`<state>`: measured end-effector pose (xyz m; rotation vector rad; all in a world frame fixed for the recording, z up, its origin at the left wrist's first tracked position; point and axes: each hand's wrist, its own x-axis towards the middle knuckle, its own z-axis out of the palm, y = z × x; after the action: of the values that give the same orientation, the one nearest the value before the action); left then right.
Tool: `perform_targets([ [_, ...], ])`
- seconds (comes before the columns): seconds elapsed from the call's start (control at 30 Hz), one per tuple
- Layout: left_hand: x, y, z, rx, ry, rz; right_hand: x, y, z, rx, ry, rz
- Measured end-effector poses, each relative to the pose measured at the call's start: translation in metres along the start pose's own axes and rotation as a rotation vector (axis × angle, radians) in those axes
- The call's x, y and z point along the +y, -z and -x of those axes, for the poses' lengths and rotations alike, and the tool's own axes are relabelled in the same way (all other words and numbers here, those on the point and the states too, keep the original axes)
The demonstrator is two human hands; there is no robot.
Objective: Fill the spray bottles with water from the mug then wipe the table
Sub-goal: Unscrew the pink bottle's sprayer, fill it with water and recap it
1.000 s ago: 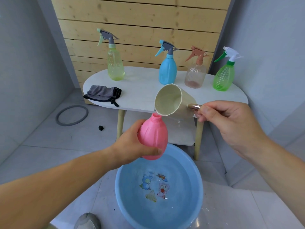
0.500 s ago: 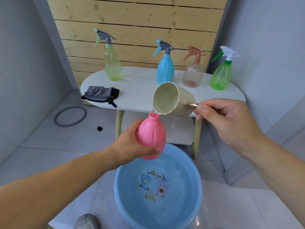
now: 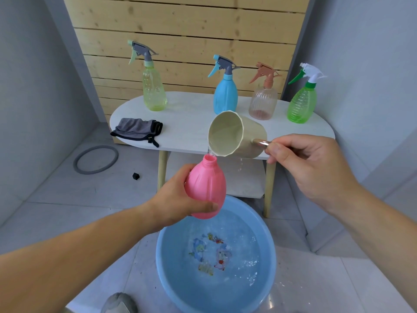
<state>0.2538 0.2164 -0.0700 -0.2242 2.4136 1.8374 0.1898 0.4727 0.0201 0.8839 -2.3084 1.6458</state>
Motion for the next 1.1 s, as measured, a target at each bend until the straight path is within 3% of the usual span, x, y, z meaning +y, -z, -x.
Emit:
perform_targets([
  [1.1, -0.0023, -0.0013, -0.0015, 0.017, 0.005, -0.021, -0.008, -0.0023, 0.0034, -0.021, 0.032, 0.059],
])
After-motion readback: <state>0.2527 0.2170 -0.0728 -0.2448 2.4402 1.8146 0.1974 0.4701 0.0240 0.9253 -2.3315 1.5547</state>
